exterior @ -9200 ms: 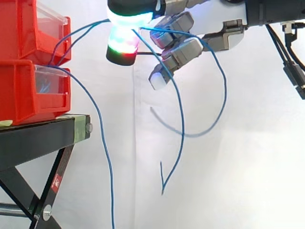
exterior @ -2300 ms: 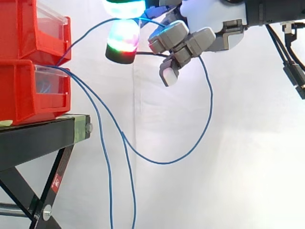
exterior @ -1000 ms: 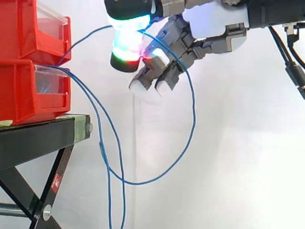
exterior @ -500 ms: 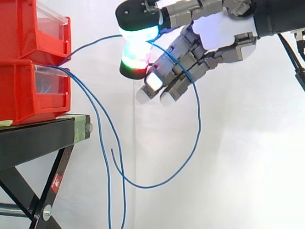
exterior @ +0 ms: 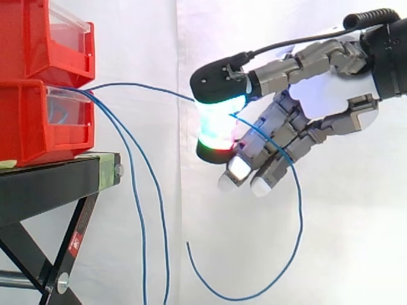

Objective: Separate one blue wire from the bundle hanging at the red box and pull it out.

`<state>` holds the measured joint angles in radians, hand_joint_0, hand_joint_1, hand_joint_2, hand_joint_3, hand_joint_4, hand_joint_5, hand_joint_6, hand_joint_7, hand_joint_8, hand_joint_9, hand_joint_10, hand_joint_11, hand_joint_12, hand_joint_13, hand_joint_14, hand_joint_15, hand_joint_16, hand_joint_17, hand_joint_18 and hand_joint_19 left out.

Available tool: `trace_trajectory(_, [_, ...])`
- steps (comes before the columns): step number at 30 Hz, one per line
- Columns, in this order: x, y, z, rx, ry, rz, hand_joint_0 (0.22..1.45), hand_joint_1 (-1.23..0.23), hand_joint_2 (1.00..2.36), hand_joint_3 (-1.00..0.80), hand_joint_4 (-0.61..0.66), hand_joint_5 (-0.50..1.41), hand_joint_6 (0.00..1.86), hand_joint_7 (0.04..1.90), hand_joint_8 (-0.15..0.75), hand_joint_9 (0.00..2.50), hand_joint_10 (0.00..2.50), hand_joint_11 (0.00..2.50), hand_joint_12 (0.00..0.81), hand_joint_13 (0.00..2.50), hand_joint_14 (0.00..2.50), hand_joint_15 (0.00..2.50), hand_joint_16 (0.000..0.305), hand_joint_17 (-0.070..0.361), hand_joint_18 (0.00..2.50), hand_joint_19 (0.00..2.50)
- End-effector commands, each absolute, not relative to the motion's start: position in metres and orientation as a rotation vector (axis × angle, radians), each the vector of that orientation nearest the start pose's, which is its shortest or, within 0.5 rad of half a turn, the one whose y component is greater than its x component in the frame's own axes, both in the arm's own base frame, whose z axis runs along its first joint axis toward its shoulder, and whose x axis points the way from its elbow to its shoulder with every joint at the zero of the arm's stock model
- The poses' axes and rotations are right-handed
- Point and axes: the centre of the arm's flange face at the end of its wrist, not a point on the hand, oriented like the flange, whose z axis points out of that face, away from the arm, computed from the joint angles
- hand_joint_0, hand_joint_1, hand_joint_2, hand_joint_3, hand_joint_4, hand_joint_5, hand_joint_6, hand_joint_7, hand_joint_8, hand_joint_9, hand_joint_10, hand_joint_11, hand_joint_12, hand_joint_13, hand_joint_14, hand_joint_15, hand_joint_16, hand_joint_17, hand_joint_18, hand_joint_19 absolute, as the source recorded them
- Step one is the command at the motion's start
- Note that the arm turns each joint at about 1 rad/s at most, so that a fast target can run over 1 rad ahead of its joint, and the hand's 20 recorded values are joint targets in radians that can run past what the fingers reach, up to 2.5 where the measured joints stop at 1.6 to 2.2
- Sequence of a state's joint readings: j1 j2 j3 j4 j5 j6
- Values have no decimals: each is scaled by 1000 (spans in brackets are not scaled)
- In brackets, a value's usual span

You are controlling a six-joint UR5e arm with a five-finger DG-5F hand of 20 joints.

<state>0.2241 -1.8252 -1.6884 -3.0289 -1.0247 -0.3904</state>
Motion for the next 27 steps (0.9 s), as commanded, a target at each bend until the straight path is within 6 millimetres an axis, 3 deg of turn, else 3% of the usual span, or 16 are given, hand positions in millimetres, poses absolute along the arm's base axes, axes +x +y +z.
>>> trace_trajectory(1, [551,-62,308,1179,1389,494,587,-811,1019,-49,-11,-95,843,1277,331,877,18,789,442,356,9,284,62,139,599,413])
trace_trajectory(7, [532,-59,299,1224,1361,486,588,-812,1019,-38,-10,-94,845,1283,331,885,18,783,446,378,9,287,62,139,613,421])
trace_trajectory(13, [513,-56,301,1234,1286,480,589,-812,1019,-39,-9,-94,846,1280,334,895,16,794,448,385,9,291,62,140,625,416])
trace_trajectory(22, [505,-49,293,1254,1287,467,589,-810,1019,-40,-9,-94,846,1279,340,896,18,795,449,395,10,297,62,140,631,423])
trace_trajectory(27, [499,-50,282,1335,1200,509,590,-809,1019,-42,-10,-94,847,1279,337,899,19,800,448,399,10,298,62,140,636,423])
